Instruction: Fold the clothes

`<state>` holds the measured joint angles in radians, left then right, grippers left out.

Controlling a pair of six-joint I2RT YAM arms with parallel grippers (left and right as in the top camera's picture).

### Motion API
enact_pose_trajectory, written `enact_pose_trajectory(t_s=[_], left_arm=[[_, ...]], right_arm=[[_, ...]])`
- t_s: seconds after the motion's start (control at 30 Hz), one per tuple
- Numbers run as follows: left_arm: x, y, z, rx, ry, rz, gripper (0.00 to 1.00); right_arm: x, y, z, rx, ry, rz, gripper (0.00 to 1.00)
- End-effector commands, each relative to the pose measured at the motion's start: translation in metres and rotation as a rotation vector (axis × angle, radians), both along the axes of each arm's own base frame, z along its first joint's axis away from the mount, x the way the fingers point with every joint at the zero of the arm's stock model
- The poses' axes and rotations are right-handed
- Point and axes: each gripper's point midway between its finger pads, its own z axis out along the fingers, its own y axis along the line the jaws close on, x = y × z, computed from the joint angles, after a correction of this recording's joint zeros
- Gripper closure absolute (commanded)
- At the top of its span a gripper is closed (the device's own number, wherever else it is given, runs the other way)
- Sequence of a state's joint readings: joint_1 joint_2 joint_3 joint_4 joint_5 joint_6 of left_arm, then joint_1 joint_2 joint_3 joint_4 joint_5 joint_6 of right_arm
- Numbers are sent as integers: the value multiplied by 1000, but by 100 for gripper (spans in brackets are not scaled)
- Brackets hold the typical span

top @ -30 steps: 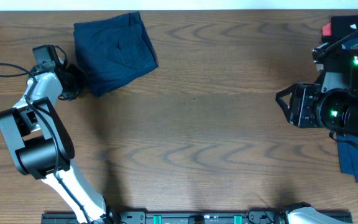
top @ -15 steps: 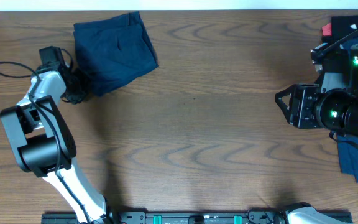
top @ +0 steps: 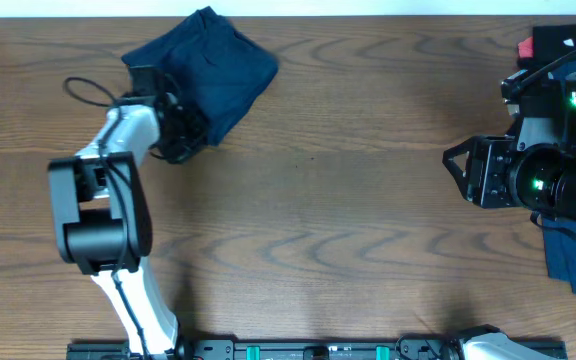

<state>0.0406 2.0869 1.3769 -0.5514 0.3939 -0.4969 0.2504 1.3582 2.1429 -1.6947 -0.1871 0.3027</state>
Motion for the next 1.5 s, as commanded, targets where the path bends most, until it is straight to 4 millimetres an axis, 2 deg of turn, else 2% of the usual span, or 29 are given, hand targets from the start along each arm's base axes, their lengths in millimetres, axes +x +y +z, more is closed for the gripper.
enact_pose_trajectory(t_s=[0.0,0.17,0.23,0.3,0.4,0.5,0.57,0.63,0.7,0.77,0.87,1.0,1.23,1.37,1.47], left_arm=[[-18,-21,-10,10,59,-58,94],[-21,-58,15,19,-8,-183,94],[-19,-71,31,38,-70,-253,94],[-14,-75,53,81,-142,-286,94],[-3,-71,93,150,-280,-309,94],[21,-55,145,233,-480,-289,94],[37,-47,170,267,-600,-295,94],[55,-38,188,306,-706,-303,94],[70,-27,193,356,-760,-289,94],[80,-10,187,418,-757,-241,94],[85,22,163,524,-678,-162,94],[89,39,126,527,-602,-154,94],[100,18,61,417,-566,-254,94],[89,19,26,405,-470,-274,94],[75,19,12,384,-394,-263,94]], right_arm=[[-5,1,3,-1,-15,18,57],[-5,1,3,-1,-15,17,57],[-5,1,3,-2,-15,17,57],[-5,0,3,-3,-15,17,57],[-5,0,3,-8,-18,21,57],[-5,0,3,-8,-18,21,57],[-5,0,3,-9,-18,21,57],[-4,0,3,-11,-18,19,57],[-4,0,3,-11,-18,19,57],[-4,0,3,-11,-18,19,57],[-4,0,3,-11,-18,19,57],[-4,0,3,-11,-18,19,57],[-4,0,3,-9,-17,19,57],[-5,1,3,-5,-16,23,57],[-5,1,3,-5,-16,23,57]])
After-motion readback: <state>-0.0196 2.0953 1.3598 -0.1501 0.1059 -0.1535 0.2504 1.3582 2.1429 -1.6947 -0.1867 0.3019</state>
